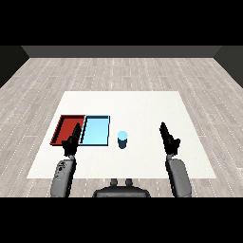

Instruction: Pick the blue can and put it in the blue box

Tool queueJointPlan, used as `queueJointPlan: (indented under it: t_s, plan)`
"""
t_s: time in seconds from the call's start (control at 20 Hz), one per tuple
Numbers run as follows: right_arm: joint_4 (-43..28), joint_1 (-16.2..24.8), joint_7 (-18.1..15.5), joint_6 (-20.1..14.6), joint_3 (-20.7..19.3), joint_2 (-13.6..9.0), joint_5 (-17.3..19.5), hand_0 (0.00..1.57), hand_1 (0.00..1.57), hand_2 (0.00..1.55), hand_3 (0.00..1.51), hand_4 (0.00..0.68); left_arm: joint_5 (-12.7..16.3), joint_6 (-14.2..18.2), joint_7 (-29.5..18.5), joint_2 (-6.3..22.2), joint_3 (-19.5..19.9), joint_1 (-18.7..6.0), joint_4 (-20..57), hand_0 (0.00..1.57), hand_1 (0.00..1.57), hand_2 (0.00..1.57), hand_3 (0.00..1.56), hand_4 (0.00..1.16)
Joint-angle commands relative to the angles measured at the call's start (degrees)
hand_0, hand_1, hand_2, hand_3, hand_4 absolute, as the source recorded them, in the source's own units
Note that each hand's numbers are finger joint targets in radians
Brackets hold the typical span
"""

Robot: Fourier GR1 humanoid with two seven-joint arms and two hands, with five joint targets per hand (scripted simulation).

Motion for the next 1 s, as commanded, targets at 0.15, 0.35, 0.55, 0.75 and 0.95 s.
queueJointPlan:
  t_s: [0.15, 0.35, 0.55, 0.75, 0.95]
  plan:
    - [-1.7, 0.38, 2.36, -5.72, 6.05, 5.76, 6.7, 0.0, 0.0, 0.0, 0.0, 0.0, 0.0, -1.85, -0.05, -1.12, -1.15, 0.61, 1.13, 0.0, 0.0, 0.0, 0.0, 0.0]
    - [-4.84, -2.0, -8.21, -4.76, 10.95, 5.9, -4.02, 0.0, 0.0, 0.0, 0.0, 0.0, 4.83, -1.38, -14.44, -5.76, -0.2, -2.34, -4.86, 0.0, 0.0, 0.0, 0.0, 0.0]
    - [0.11, -0.89, -16.91, -4.93, 12.03, 5.95, -6.42, 0.0, 0.0, 0.0, 0.0, 0.0, 7.03, -5.8, -23.3, -4.29, 2.06, 0.26, 0.11, 0.0, 0.0, 0.0, 0.0, 0.0]
    - [-7.17, 1.76, -11.54, -3.33, 11.42, 4.78, -5.53, 0.0, 0.0, 0.0, 0.0, 0.0, 7.86, -7.67, -26.16, -4.71, 0.84, 5.36, -3.17, 0.0, 0.0, 0.0, 0.0, 0.0]
    - [1.86, 1.56, -20.46, -4.7, 12.72, 5.97, -6.96, 0.0, 0.0, 0.0, 0.0, 0.0, 9.24, -7.54, -25.7, -3.79, 2.66, 1.13, 0.41, 0.0, 0.0, 0.0, 0.0, 0.0]
